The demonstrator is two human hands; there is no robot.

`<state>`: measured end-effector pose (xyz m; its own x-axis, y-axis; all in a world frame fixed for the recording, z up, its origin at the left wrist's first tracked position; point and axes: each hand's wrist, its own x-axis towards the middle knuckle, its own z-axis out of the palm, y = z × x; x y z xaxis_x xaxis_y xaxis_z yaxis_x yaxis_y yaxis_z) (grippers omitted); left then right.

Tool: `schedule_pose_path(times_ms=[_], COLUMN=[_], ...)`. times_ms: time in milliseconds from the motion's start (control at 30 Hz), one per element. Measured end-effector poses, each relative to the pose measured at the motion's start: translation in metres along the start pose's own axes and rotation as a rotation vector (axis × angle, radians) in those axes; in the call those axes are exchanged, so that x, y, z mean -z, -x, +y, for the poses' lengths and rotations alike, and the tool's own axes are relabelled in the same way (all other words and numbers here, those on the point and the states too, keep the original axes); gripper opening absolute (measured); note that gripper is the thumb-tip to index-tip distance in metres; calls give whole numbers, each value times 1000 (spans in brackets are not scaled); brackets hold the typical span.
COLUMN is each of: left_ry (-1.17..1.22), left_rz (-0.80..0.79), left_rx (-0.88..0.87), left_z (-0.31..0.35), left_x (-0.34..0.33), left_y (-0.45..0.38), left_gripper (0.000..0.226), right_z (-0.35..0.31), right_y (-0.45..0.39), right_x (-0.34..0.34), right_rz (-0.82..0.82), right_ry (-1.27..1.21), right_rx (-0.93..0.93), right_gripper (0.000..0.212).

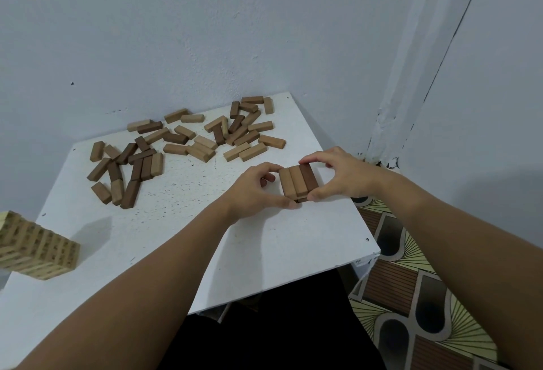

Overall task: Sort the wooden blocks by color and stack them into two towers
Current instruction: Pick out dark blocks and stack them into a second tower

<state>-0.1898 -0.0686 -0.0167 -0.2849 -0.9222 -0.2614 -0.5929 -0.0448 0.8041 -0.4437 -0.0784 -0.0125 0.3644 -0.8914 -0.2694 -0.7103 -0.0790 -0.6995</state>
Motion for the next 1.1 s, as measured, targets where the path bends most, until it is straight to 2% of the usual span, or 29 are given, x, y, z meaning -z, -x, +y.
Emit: schedule_pose_path(times_ms=[300, 700, 933, 1100], left_ry=[59, 81, 56, 16], left_rz=[9, 1, -3, -42], left_rx=[11, 13, 32, 85], left_z=[-5, 0, 5, 7], left_x=[-2, -2, -2, 5], left_y=[-3, 0, 3, 3], left_gripper=[69, 67, 74, 101], right_z=[0, 0, 0, -1], right_y=[-2, -2, -1, 0], right_x=[-3, -4, -4, -2], right_rz=[-12, -15, -15, -20], right_ry=[-45, -64, -36, -66], right_rx=[8, 1, -8, -20], right_gripper=[70, 70, 82, 96])
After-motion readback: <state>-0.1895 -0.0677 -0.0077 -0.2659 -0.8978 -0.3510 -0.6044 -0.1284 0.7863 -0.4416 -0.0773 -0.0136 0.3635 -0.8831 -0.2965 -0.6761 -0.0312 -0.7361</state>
